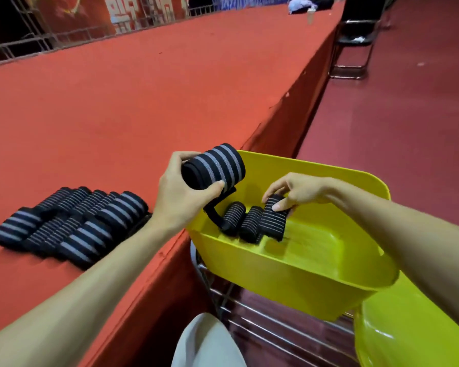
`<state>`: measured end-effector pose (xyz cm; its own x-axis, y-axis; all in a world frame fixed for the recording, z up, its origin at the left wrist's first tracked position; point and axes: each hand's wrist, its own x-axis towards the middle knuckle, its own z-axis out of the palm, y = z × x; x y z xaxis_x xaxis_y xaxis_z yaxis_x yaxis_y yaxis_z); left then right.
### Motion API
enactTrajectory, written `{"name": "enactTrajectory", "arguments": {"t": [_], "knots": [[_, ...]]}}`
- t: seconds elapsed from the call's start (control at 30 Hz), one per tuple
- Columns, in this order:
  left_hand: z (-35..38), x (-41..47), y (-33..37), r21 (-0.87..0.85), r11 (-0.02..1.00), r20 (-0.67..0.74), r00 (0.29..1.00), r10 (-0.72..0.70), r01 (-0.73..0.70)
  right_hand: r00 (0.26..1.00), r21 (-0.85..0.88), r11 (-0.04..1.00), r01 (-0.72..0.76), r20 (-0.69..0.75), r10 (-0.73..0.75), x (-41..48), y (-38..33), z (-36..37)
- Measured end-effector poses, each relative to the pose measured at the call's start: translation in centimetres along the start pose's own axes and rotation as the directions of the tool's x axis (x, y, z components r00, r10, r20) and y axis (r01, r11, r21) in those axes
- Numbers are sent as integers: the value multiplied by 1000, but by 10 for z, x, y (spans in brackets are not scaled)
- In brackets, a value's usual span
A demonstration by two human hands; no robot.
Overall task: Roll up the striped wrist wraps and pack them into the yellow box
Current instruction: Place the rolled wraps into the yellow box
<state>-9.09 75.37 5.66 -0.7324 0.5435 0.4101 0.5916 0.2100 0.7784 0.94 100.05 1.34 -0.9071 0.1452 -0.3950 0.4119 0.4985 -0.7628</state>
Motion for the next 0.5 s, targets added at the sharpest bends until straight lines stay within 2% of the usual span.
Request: {"name": "enactTrajectory", "arguments": {"t": [0.1, 0.23, 0.33, 0.43, 0.5], "knots": [[10, 1, -7, 48, 997, 54, 997, 51, -53, 990, -140, 981, -135, 13, 138, 18, 21, 5], [14, 2, -15, 62, 997, 63, 997, 40, -44, 977, -250, 947, -204, 16, 215, 37, 34, 13], [14, 4, -18, 38, 999, 7, 1000, 6, -6, 974, -235, 946, -221, -3, 227, 50, 38, 18], [16, 2, -18, 21, 1000, -6, 1000, -12, 12, 969, -126, 961, -247, -31, 245, 56, 41, 24], [17, 2, -17, 30, 1000, 3, 1000, 0, 0, 971, -229, 944, -237, -75, 225, 57, 44, 27]]}}
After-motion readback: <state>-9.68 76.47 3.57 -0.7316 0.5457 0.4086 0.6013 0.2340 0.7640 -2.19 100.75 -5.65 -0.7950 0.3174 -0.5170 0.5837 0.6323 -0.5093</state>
